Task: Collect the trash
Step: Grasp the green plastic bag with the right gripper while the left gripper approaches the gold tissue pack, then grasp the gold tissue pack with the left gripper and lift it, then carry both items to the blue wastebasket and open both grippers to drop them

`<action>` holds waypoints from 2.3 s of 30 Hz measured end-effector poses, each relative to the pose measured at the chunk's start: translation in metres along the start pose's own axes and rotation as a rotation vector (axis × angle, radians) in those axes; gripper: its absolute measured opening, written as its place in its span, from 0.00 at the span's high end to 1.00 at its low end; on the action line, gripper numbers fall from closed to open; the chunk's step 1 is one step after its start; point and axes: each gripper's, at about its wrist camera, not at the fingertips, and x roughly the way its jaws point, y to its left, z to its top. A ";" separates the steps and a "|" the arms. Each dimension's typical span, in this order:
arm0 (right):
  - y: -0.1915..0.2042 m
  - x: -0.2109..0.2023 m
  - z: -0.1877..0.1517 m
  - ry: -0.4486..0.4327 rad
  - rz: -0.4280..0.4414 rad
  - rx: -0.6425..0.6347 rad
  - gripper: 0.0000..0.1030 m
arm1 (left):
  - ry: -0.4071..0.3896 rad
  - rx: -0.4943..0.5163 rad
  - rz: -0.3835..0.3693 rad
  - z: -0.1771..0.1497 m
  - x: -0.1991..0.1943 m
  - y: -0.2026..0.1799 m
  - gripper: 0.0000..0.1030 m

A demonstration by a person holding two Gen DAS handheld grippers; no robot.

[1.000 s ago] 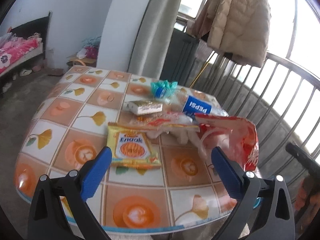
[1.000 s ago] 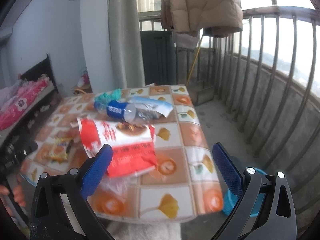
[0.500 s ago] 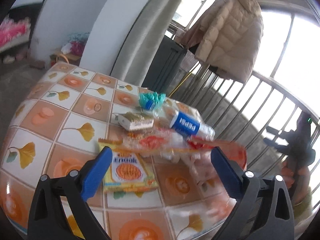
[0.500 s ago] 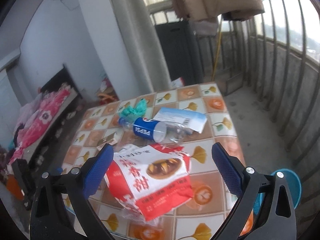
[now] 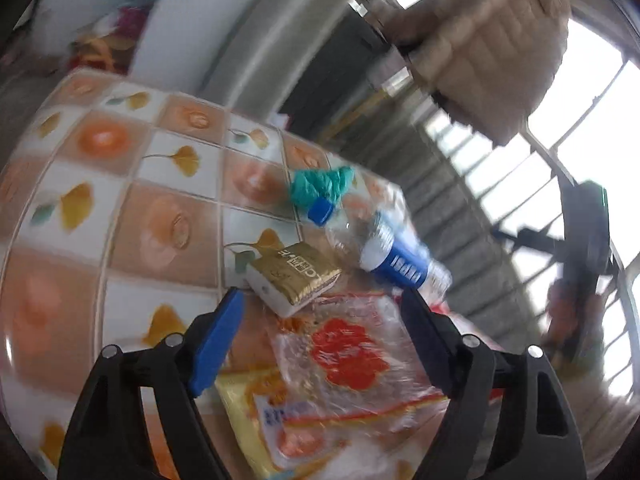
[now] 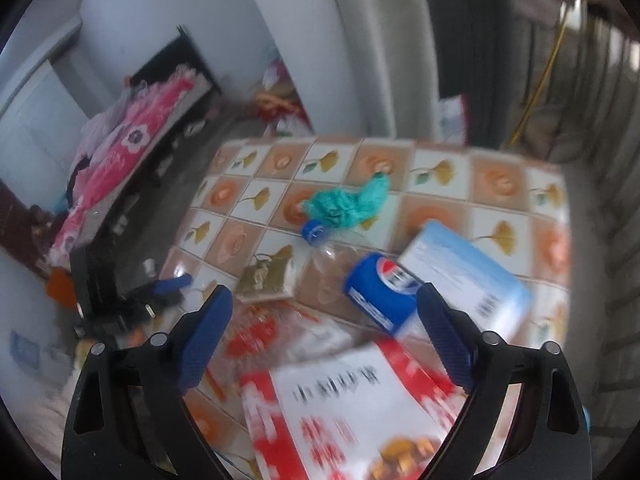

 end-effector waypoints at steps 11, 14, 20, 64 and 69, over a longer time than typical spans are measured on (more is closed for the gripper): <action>-0.049 0.152 0.089 0.294 0.018 0.386 0.18 | 0.165 0.184 0.178 0.030 0.087 0.008 0.18; -0.067 0.173 0.089 0.326 0.027 0.482 0.26 | 0.196 0.181 0.160 0.033 0.099 0.015 0.18; -0.084 0.185 0.082 0.345 0.057 0.562 0.48 | 0.212 0.209 0.141 0.029 0.104 0.012 0.24; -0.056 -0.078 -0.004 -0.138 0.388 0.364 0.55 | -0.110 0.190 0.114 0.020 -0.050 -0.083 0.34; -0.092 -0.123 -0.096 -0.232 0.362 0.460 0.55 | -0.082 0.262 -0.021 -0.010 -0.051 -0.169 0.34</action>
